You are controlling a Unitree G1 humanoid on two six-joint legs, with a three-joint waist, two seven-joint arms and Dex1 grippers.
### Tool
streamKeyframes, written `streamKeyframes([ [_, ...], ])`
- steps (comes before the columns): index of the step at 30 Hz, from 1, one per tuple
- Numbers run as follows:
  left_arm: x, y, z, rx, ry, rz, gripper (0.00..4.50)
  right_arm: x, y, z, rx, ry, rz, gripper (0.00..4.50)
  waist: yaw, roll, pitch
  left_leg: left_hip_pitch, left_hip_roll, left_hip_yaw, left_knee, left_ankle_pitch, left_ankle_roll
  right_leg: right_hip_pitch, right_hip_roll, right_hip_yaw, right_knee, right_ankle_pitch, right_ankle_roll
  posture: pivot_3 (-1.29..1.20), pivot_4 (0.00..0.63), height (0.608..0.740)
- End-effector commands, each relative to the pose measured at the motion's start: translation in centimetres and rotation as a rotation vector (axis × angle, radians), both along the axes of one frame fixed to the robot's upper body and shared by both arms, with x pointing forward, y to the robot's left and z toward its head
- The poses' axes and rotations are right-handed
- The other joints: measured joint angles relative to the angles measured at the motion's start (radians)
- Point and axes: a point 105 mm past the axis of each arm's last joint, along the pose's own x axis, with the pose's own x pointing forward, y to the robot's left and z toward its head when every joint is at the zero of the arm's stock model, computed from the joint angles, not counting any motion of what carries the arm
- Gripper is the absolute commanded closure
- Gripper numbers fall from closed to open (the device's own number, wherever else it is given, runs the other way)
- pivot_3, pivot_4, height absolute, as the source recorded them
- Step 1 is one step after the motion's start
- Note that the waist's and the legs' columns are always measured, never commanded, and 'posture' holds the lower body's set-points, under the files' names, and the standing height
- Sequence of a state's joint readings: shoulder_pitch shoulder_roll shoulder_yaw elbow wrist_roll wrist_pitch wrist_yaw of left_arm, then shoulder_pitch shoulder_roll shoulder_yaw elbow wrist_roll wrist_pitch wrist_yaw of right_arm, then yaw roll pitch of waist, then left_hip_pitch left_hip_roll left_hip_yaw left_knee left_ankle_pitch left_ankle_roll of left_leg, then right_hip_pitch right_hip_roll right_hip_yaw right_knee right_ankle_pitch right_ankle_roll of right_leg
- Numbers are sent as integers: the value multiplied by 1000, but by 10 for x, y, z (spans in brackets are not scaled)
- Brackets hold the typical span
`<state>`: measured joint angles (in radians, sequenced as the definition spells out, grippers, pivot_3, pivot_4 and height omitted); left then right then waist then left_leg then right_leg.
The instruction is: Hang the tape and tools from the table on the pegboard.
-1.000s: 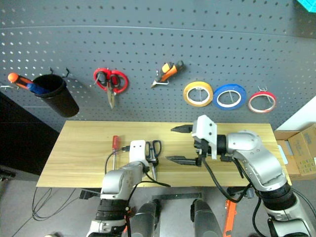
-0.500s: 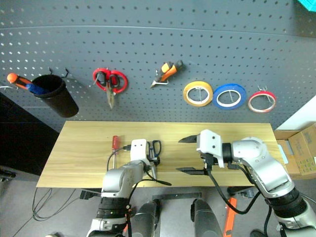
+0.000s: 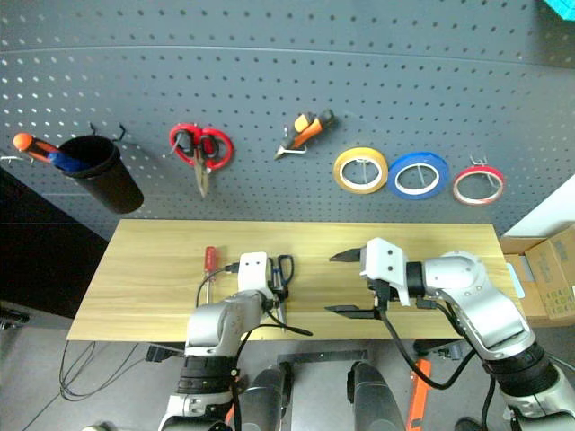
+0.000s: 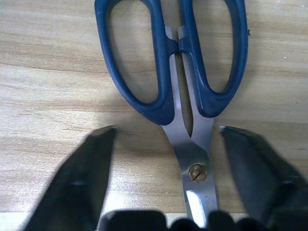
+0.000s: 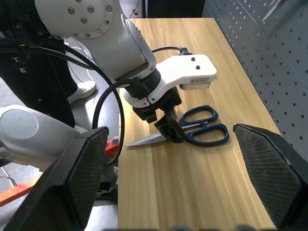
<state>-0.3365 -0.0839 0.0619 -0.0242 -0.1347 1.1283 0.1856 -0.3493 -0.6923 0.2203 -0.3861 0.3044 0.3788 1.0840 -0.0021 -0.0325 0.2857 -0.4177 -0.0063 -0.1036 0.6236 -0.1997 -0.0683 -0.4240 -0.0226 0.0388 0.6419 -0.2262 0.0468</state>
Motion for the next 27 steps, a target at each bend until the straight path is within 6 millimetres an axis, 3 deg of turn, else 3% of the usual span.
streamKeyframes([
  [1, -13, -17, -18, -57, 93, -24, 2227, -2, 3, 7, 7, -41, 32, 0, 0, 0, 0, 0, 0, 0, 0, 0, 0, 0, 0, 0, 0, 0, 0, 30, 308, 740],
  [4, -13, -17, -17, -59, 92, -23, 3329, -1, 3, 8, 9, -44, 31, 0, 0, -1, 1, 0, 0, 0, 0, 0, 0, 0, 0, 0, 0, 0, 0, 30, 308, 740],
  [6, -13, -17, -17, -59, 91, -23, 3667, 0, 3, 8, 8, -48, 30, 0, 0, -1, 1, 0, 0, 0, 0, 0, 0, 0, 0, 0, 0, 0, 0, 29, 308, 740],
  [15, -11, -15, -16, -46, 81, -20, 3827, 1, 2, 9, 17, -57, 26, 0, 0, -1, 1, 0, 0, 0, 0, 0, 0, 0, 0, 0, 0, -1, -1, 35, 299, 740],
  [27, 9, -10, 22, 39, -114, -96, 3827, 15, 6, 15, 99, -54, -75, 0, 2, 0, 0, -1, 0, -1, 0, 0, -1, -1, 0, -1, -1, 2, 3, 67, 250, 740],
])
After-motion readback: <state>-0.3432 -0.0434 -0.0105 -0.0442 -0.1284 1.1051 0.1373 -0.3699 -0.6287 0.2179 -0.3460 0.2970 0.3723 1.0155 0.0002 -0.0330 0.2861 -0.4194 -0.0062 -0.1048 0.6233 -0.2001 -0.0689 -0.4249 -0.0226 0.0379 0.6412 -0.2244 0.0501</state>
